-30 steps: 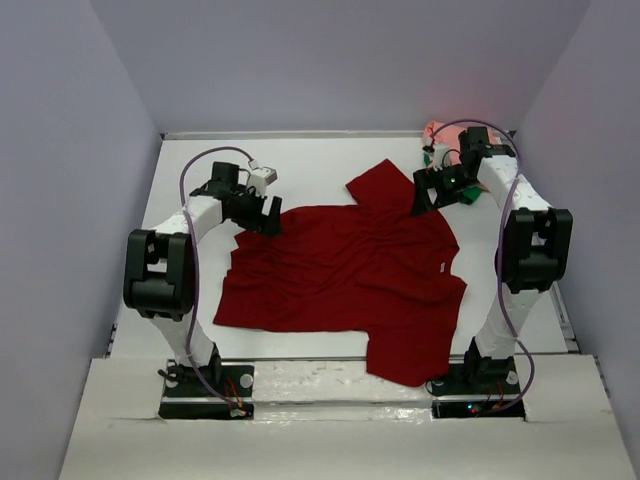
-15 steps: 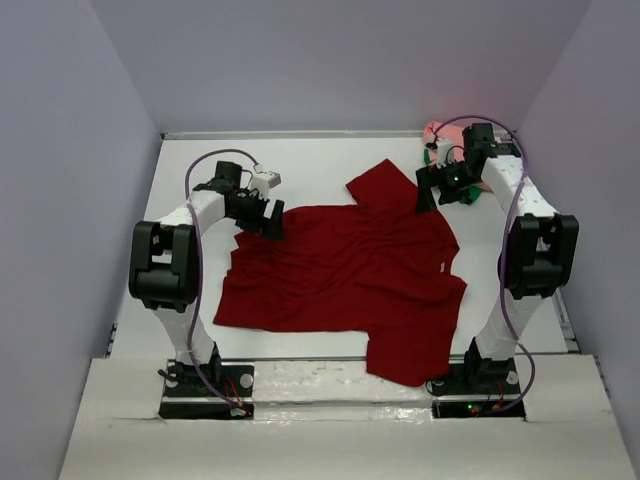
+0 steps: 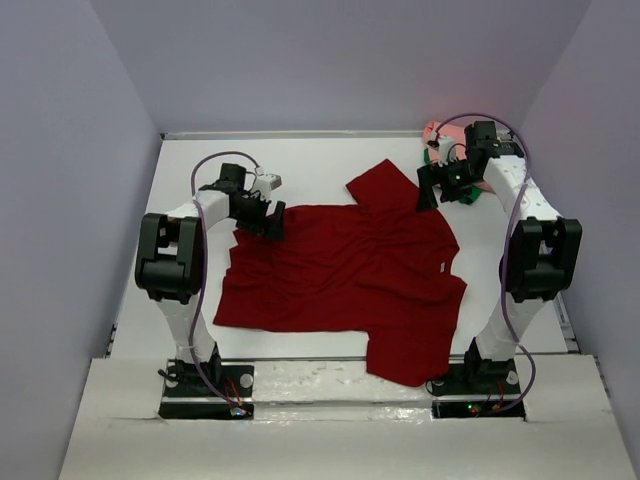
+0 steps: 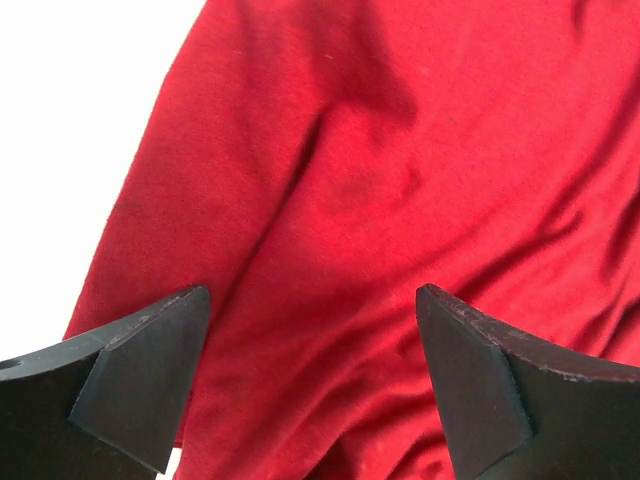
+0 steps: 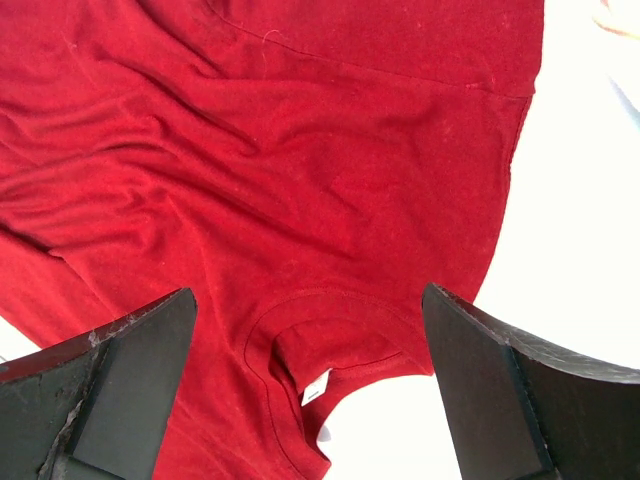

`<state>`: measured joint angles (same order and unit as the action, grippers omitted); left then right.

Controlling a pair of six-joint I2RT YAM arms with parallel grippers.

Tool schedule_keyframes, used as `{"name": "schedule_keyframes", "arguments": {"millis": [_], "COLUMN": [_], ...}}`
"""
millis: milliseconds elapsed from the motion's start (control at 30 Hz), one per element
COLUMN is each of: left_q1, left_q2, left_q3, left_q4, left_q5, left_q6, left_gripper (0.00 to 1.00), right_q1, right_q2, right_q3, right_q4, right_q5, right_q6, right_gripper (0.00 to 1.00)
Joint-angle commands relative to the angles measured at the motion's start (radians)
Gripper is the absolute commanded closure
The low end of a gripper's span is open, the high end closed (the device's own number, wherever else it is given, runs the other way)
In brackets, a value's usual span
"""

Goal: Fold and stack the t-shirts
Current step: Flatten out the tshirt

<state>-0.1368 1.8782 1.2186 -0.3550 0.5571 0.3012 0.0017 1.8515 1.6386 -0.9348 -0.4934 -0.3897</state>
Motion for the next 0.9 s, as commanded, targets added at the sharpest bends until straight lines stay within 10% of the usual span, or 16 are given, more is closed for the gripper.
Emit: {"name": "schedule_keyframes", "arguments": {"millis": [0,867], "left_q1": [-0.001,-0.02], "left_q2": [0.033,0.139], "left_q3": [-0.004,0.331], "left_q4": [0.051,0.027], "left_q5": [-0.129,-0.438], "left_q6": [-0.034,-0.085], "left_gripper": [0.01,0.01], "right_q1": [0.004,0.052], "right_q2": [-0.052,0.187], "right_q3": [-0.011,0.052], "right_q4": [0.002,0.011], "right_q5": [-0.01,0.001], "right_q6": [-0.014,-0.003], "right_gripper": [0.0,0.0]}}
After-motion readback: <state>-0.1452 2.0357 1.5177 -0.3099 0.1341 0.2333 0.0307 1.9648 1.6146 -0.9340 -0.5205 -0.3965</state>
